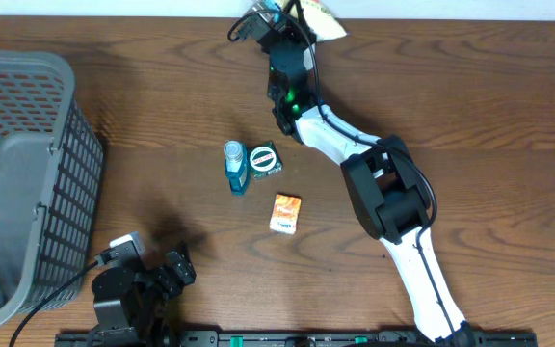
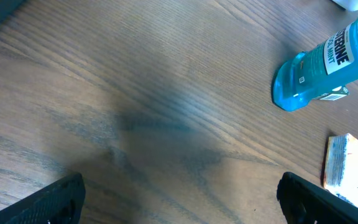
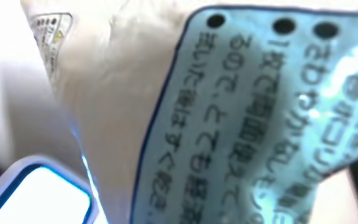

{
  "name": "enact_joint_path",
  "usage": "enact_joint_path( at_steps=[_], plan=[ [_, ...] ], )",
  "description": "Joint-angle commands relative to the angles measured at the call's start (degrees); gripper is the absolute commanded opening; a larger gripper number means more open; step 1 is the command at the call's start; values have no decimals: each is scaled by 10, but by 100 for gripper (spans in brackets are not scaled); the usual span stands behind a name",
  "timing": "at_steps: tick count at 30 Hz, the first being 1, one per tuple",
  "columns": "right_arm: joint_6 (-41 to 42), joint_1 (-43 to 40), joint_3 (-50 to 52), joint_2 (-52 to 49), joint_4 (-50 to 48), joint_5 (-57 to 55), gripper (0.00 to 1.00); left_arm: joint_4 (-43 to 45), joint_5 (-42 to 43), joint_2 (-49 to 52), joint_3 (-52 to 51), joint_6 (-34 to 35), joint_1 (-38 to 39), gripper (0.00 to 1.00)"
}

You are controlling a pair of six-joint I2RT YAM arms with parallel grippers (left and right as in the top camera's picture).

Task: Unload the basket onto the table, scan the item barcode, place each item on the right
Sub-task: 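Hold the white wipes pack in front of the scanner, then carry the white wipes pack to the right edge and release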

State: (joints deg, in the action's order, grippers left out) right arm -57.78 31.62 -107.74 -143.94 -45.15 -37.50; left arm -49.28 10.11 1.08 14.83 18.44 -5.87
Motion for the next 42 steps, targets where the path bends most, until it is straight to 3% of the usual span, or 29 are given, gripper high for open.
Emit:
enact_joint_path(
  at_steps=[1,8,10,12,15,20,25,30,37,42],
  plan=[
    [-10,-2,-16,8,-3,32,1,-21,-5,-1,-6,-1,2,98],
    [5,-7,-16,1,50,49,1,-21,-5,-1,-6,-1,2,98],
    [-3,-7,-18,1,25,14,1,-21,-5,-1,-6,-1,2,98],
    [-72,-12,-24,2,-43,-47,1,-21,-5,-1,-6,-1,2,98],
    [-112,-33,-24,9,-73,-118,1,-21,-5,-1,-6,-1,2,98],
    [-164,-142,-24,16,-84,-302,1,-21,-5,-1,-6,-1,2,98],
    [-164,-261,-21,16,-64,-431,1,-21,-5,-1,-6,-1,2,98],
    [-83,-361,-21,16,-10,-497,1,-21,-5,-1,-6,-1,2,98],
    [129,-472,-21,16,253,-518,1,-21,-5,-1,-6,-1,2,98],
    [186,-517,-21,16,321,-517,1,-21,-5,-1,-6,-1,2,98]
  ],
)
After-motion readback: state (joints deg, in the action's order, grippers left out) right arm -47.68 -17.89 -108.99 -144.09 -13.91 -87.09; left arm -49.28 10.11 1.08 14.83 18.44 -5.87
